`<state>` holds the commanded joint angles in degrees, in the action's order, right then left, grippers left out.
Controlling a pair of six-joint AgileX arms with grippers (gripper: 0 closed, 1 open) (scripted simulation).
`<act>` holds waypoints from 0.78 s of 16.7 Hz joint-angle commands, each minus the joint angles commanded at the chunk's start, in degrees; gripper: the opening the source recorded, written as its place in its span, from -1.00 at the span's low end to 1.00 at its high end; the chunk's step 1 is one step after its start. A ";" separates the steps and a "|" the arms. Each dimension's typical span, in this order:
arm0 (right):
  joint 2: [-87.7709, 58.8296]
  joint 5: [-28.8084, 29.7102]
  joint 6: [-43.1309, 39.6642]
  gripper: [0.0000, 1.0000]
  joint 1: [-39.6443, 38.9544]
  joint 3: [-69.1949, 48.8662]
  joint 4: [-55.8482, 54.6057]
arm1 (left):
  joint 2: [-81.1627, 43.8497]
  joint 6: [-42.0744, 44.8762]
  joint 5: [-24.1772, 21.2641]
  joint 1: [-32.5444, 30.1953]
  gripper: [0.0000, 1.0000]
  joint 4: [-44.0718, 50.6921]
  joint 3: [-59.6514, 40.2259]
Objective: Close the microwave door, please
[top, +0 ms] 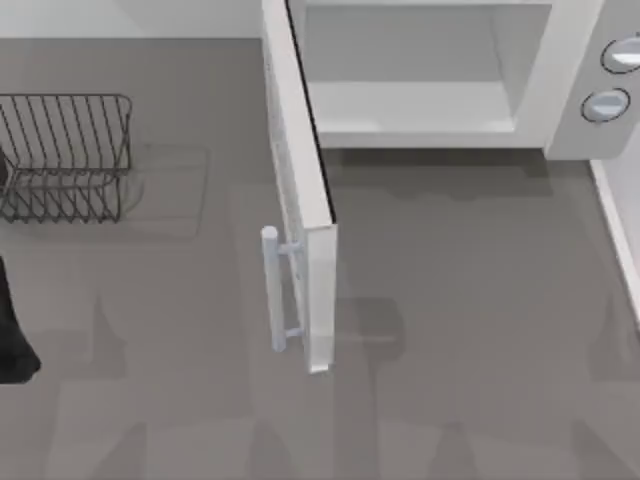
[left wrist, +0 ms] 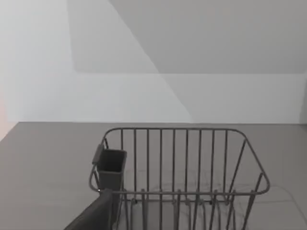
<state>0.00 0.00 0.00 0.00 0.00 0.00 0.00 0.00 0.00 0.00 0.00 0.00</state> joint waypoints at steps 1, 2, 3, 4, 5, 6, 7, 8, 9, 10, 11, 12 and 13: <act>0.00 0.00 0.00 1.00 0.00 0.00 0.00 | 0.00 0.00 0.00 0.00 1.00 0.00 0.00; 0.00 0.00 0.00 1.00 0.00 0.00 0.00 | 0.00 0.00 0.00 0.00 1.00 0.00 0.00; 0.00 0.00 0.00 1.00 0.00 0.00 0.00 | -0.52 0.27 -0.15 -0.17 1.00 0.45 -0.38; 0.00 0.00 0.00 1.00 0.00 0.00 0.00 | -1.56 0.82 -0.45 -0.50 1.00 1.36 -1.18; 0.00 0.00 0.00 1.00 0.00 0.00 0.00 | -3.12 1.65 -0.87 -0.97 1.00 2.70 -2.40; 0.00 0.00 0.00 1.00 0.00 0.00 0.00 | -5.15 2.73 -1.40 -1.55 1.00 4.44 -4.03; 0.00 0.00 0.00 1.00 0.00 0.00 0.00 | -7.60 4.04 -2.02 -2.22 1.00 6.54 -6.06; 0.00 0.00 0.00 1.00 0.00 0.00 0.00 | -10.47 5.58 -2.73 -2.96 1.00 9.00 -8.52; 0.00 0.00 0.00 1.00 0.00 0.00 0.00 | -13.70 7.32 -3.50 -3.76 1.00 11.76 -11.37; 0.00 0.00 0.00 1.00 0.00 0.00 0.00 | -17.21 9.22 -4.33 -4.61 1.00 14.77 -14.57; 0.00 0.00 0.00 1.00 0.00 0.00 0.00 | -20.98 11.25 -5.22 -5.50 1.00 17.99 -18.07; 0.00 0.00 0.00 1.00 0.00 0.00 0.00 | -24.97 13.39 -6.14 -6.42 1.00 21.40 -21.86; 0.00 0.00 0.00 1.00 0.00 0.00 0.00 | -29.16 15.62 -7.11 -7.36 1.00 24.96 -25.92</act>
<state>0.00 0.00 0.00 0.00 0.00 0.00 -29.16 15.62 -7.11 -7.36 24.96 -25.92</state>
